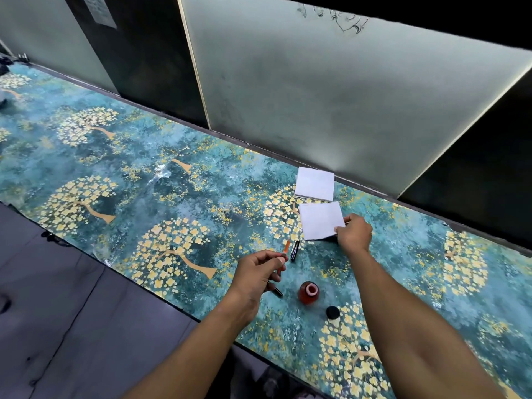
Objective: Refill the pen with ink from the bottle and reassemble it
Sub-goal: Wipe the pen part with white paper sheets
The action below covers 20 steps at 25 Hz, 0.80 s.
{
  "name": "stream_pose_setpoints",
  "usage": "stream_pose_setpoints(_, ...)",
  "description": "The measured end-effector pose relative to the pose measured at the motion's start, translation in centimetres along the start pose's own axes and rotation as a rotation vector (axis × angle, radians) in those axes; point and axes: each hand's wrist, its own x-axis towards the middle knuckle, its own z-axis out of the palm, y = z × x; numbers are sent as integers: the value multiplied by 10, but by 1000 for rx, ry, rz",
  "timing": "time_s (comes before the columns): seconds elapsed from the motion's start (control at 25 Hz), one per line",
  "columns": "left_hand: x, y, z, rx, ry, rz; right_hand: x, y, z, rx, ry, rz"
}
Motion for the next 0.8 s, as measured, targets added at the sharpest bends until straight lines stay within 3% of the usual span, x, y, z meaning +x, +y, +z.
stream_pose_setpoints(0.2, 9, 4, 2, 16, -30, -4, 9, 9, 7, -324, 65, -151)
stream_pose_setpoints(0.56, 17, 8, 9, 39, -47, -5, 5, 23, 23, -429, 142, -257)
stream_pose_setpoints(0.8, 22, 1, 14, 8, -64, -20, -2, 17, 16, -304, 220, -207)
